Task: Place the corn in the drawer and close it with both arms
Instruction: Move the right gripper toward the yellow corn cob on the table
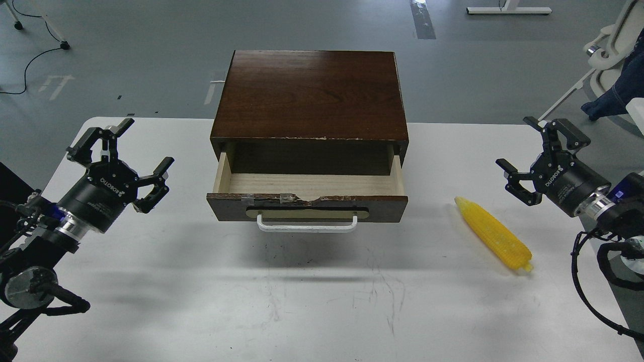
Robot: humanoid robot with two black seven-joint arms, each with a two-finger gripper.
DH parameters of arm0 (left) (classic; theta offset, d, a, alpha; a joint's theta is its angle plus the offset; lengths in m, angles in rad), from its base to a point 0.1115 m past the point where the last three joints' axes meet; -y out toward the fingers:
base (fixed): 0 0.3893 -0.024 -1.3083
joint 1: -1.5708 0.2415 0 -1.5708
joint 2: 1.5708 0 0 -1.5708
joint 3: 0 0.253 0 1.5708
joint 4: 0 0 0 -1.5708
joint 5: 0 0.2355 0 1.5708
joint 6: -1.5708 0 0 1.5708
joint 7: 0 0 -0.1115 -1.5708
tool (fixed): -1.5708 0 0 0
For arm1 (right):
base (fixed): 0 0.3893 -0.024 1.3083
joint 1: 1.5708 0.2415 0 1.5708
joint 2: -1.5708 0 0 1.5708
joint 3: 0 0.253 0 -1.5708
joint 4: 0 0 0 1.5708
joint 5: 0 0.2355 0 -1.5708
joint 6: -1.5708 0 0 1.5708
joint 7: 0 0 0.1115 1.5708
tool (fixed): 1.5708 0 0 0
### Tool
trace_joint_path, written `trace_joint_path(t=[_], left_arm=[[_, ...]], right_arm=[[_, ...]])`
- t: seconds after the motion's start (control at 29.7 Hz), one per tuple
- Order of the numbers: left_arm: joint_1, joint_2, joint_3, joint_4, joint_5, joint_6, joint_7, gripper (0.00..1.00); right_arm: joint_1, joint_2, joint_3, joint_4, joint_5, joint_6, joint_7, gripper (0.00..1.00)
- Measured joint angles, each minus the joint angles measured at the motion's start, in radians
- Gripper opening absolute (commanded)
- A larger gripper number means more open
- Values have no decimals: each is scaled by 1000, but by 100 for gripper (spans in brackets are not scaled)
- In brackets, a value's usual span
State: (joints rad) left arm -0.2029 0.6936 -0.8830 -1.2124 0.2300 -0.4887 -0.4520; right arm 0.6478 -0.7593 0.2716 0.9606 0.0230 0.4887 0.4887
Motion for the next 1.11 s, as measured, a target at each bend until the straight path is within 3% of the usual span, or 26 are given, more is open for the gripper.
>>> trace_joint_path(t=[0.47,0.84,1.11], left_arm=[[0,8,-24,1,0,0,-1,98],[-3,22,-34,-15,0,0,-1,98],[-2,23,-31,-17,3,0,-1,98]], right_arm=[[39,-42,0,4,-67,0,0,100],[199,-185,2,26,-709,0,0,100],[219,-205,-55,124,-1292,-43,0,100]])
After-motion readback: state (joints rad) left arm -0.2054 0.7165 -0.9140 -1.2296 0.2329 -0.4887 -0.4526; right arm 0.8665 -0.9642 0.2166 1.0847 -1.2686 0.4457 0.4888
